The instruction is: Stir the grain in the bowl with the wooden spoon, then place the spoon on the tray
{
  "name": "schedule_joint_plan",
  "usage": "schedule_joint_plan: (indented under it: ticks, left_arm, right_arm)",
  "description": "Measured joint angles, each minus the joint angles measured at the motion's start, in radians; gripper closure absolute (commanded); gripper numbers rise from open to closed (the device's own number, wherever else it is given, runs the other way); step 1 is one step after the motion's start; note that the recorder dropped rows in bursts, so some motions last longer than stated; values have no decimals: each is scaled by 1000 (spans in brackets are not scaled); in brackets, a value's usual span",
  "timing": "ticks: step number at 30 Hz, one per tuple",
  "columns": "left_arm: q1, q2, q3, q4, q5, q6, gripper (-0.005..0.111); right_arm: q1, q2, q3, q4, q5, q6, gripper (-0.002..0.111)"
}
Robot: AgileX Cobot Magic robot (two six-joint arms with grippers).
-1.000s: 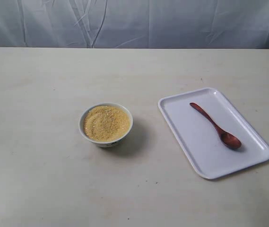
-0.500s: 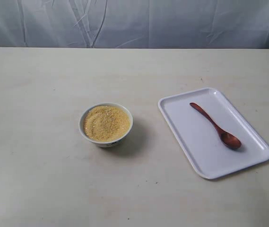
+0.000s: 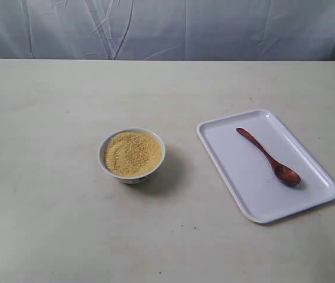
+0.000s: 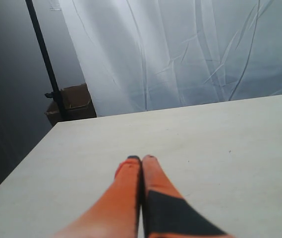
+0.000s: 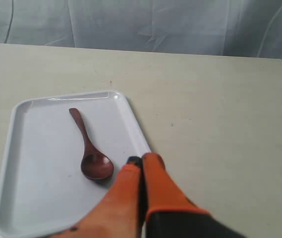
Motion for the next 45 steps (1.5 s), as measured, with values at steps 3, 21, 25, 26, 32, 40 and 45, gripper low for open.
schedule_joint_plan:
  ticks: [3,21,25,26,32,40,45]
  left_arm:
    - [0,0,0,0,0,0,107]
    - [0,0,90,-94,-27,0,107]
    - [0,0,90,-96,-26,0,107]
    - [0,0,90,-100,-26,0,107]
    - [0,0,90,-103,-26,0,107]
    - [0,0,90,-103,-26,0,107]
    - [0,0,90,-103,-26,0,107]
  right_arm:
    - [0,0,0,0,0,2,108]
    - [0,0,0,4,-2,2,108]
    - [0,0,0,4,-2,2,108]
    - [0,0,0,4,-2,2,108]
    - [0,0,0,6,-2,2,108]
    - [0,0,0,6,-2,2,108]
    - [0,0,0,6,-2,2,108]
